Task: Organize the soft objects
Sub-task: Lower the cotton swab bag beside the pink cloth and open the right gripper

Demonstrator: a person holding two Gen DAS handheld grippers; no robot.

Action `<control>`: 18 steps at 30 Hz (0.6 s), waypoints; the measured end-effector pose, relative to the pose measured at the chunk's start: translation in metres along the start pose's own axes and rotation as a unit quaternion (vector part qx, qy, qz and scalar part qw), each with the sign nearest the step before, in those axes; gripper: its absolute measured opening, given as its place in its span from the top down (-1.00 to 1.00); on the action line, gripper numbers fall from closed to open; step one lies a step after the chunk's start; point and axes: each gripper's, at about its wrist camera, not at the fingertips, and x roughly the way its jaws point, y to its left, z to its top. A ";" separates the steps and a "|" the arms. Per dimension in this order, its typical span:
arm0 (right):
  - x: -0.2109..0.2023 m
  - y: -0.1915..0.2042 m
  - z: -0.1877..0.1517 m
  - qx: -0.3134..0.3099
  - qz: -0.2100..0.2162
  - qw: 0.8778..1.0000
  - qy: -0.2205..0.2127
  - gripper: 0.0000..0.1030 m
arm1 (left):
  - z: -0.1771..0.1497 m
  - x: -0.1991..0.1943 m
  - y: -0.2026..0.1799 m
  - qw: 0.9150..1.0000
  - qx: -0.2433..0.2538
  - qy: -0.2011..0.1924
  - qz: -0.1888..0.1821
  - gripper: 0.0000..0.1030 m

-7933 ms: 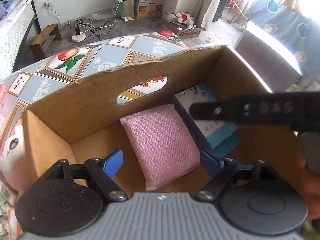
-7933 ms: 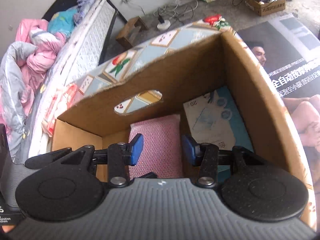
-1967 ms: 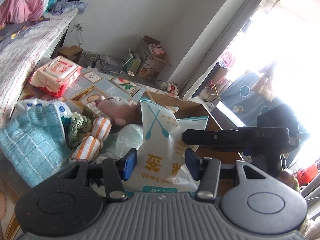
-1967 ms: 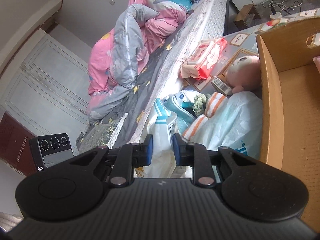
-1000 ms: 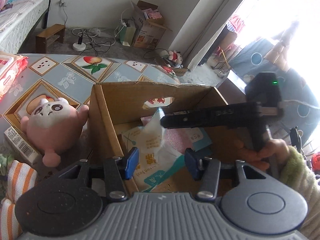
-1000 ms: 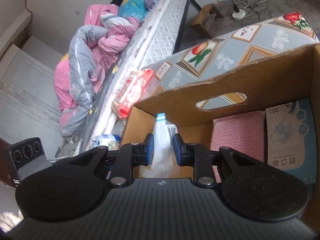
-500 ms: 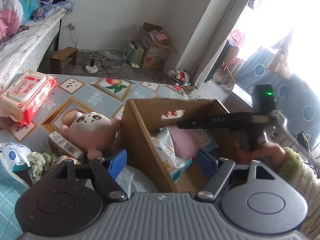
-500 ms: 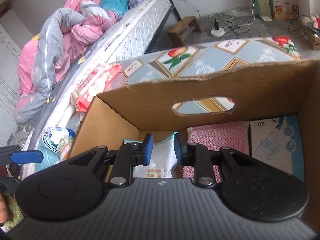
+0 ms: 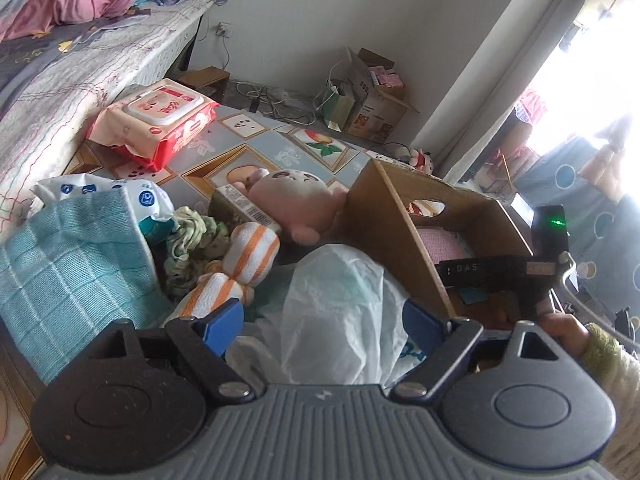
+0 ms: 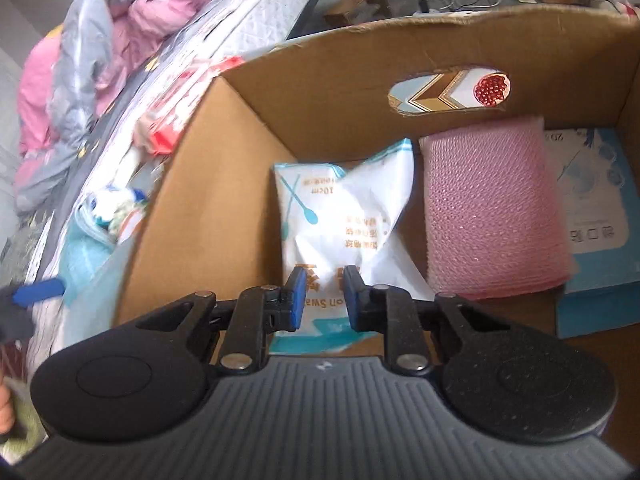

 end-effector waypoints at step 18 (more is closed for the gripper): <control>0.013 -0.006 0.000 0.017 -0.016 0.998 -0.056 0.74 | -0.017 -0.004 -0.001 1.000 0.011 0.004 -0.004 -0.71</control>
